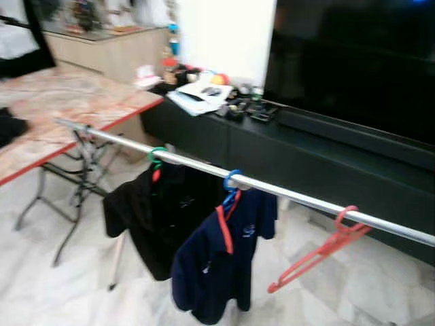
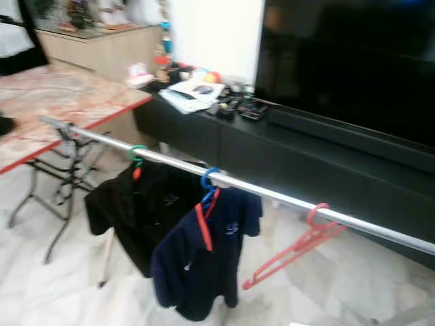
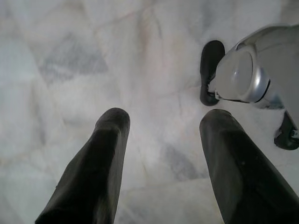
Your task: Hang hanger
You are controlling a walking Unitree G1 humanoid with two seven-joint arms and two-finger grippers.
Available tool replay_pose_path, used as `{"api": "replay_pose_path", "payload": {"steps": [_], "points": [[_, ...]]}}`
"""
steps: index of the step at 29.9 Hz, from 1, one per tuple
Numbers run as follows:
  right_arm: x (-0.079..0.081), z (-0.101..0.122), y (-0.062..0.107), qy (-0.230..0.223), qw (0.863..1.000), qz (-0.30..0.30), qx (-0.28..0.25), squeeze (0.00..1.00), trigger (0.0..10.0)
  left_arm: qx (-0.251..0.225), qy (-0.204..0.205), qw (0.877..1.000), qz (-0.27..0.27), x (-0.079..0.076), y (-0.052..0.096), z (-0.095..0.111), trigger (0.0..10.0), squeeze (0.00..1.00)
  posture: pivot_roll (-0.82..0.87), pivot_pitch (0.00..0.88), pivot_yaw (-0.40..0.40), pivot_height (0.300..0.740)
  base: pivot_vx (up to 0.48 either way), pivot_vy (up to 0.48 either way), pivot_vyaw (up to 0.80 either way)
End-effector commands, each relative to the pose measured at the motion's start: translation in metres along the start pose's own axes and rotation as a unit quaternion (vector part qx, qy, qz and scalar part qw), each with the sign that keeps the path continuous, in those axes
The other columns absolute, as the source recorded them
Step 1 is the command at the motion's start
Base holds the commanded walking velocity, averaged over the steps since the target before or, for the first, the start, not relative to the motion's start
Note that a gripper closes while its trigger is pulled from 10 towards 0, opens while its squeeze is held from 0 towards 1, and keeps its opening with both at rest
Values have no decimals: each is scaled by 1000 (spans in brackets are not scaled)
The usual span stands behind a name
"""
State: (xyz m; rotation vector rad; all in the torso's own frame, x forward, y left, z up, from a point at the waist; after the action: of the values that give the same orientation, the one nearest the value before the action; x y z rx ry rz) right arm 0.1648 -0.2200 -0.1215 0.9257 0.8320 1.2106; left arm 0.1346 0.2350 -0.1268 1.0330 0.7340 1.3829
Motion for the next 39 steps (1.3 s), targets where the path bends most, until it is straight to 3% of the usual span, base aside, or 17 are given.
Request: {"api": "replay_pose_path", "payload": {"steps": [1, 16, 39], "points": [[8, 3, -1, 9, 1000, 13, -1, 0, 10000, 7, -2, 1000, 3, 3, 0, -3, 10000, 0, 102, 0, -14, 740, 0, 0, 800], [10, 6, 0, 82, 996, 40, 11, 0, 10000, 6, 3, 1000, 4, 3, 0, -2, 10000, 0, 103, 0, -22, 740, 0, 0, 800], [13, 7, 0, 75, 996, 50, 6, 0, 10000, 5, 10, 1000, 6, 3, 0, -1, 10000, 0, 107, 0, -27, 740, 0, 0, 800]]}}
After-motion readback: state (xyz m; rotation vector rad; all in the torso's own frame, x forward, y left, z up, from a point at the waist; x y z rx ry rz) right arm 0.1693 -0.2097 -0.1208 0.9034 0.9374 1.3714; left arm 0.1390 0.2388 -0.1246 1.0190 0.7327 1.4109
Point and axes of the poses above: a point about 5 cm out from each wrist's last joint towards the gripper, its own y axis pointing back from the gripper into the wrist, its own z axis along the axis of the wrist's last joint, x = y × z, the point moved 3 cm from there along -y, pointing out of the wrist towards the gripper, and after that the axes turned 2 degrees about -y, right-handed, at the moved point
